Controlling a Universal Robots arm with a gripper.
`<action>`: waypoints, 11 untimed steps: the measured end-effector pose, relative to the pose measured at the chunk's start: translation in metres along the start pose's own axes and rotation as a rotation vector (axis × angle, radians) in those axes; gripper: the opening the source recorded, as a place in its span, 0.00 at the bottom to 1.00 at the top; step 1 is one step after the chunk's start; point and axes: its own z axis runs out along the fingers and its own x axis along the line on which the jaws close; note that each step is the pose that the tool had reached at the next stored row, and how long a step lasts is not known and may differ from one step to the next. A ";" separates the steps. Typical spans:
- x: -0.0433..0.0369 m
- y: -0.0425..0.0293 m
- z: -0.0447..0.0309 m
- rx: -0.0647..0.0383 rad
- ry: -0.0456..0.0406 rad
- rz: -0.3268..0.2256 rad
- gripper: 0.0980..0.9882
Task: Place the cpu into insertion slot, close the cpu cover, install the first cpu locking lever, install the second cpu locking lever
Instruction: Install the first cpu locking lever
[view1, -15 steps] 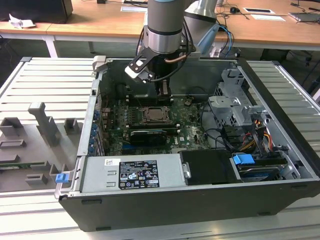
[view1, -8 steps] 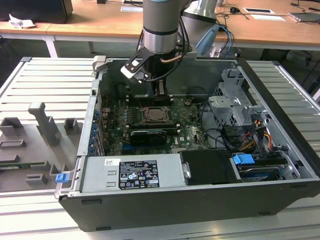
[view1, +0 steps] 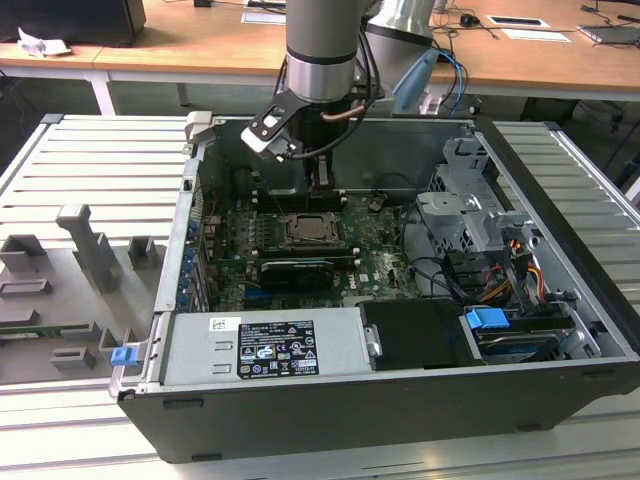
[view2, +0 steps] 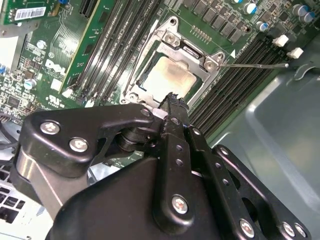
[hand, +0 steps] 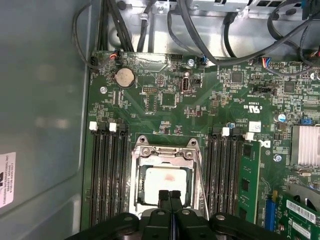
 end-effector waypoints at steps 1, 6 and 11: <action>0.0001 0.0001 -0.0025 0.000 0.0001 0.000 0.01; 0.0003 0.0005 -0.0153 0.000 -0.0008 0.000 0.01; 0.0005 0.0009 -0.0257 0.000 -0.0025 0.000 0.01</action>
